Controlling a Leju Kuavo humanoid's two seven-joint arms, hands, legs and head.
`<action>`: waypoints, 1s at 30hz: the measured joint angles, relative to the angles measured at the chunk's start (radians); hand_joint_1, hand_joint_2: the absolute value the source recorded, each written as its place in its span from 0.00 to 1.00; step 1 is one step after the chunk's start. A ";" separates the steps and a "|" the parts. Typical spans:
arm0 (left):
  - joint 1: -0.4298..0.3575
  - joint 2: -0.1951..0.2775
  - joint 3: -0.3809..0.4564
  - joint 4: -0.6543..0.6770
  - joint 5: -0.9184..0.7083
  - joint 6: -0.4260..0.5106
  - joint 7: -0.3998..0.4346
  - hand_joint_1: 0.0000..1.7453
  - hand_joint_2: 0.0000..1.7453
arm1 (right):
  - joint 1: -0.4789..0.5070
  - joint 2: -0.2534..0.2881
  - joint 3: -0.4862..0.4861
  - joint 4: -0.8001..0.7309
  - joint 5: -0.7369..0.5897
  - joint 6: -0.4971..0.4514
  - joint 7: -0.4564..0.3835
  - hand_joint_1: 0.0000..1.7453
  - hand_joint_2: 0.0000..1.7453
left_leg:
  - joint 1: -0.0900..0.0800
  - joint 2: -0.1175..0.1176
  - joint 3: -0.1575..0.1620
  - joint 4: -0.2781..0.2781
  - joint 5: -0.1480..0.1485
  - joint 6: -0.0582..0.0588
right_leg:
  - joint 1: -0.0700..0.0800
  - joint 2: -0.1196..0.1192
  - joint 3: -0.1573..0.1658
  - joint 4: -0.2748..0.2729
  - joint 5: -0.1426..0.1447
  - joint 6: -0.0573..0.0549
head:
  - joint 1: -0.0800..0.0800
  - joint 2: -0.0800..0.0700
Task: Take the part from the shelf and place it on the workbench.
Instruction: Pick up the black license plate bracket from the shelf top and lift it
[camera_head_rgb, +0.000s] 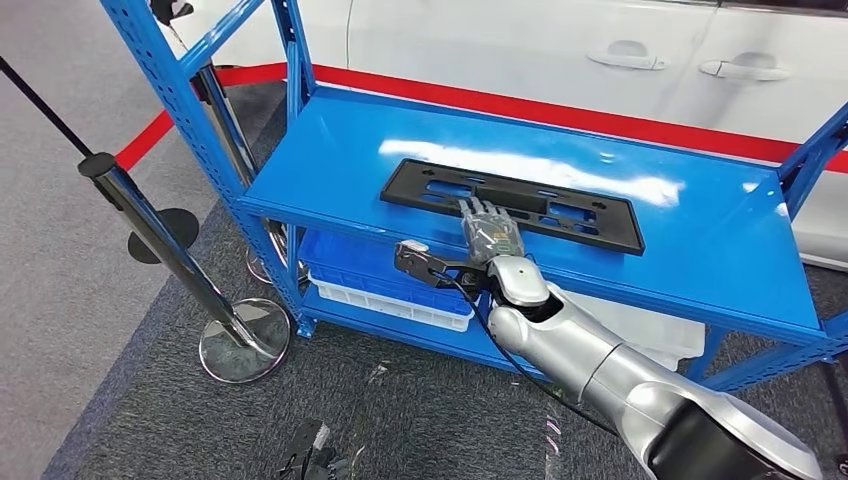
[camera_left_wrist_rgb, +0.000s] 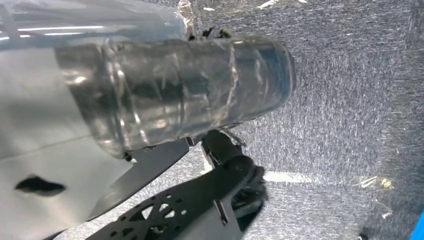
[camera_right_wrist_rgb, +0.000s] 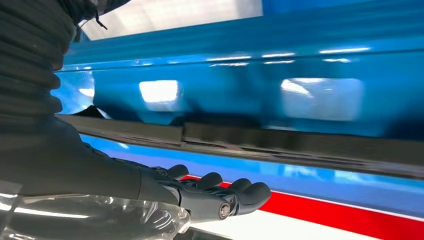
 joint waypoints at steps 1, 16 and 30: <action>0.000 0.000 0.000 0.000 0.000 0.000 0.000 0.00 0.00 | -0.002 -0.002 0.000 0.002 0.001 0.004 0.001 0.00 1.00 | -0.002 0.000 -0.002 0.006 -0.005 -0.003 | 0.000 -0.001 0.030 -0.061 0.023 -0.001 | 0.000 0.000; -0.003 -0.003 0.000 0.000 -0.004 0.002 0.004 0.00 0.00 | -0.006 -0.010 0.006 0.020 0.087 0.089 0.037 0.00 1.00 | -0.005 0.002 -0.057 0.131 -0.040 -0.024 | 0.004 0.005 0.075 -0.140 0.041 -0.033 | -0.004 0.000; -0.006 -0.005 -0.001 0.001 -0.023 0.020 0.033 0.00 0.00 | -0.013 -0.065 0.023 0.025 0.298 0.144 0.160 0.00 1.00 | -0.005 0.002 0.014 -0.013 0.003 0.008 | -0.004 0.002 -0.017 0.056 -0.028 0.007 | 0.003 0.000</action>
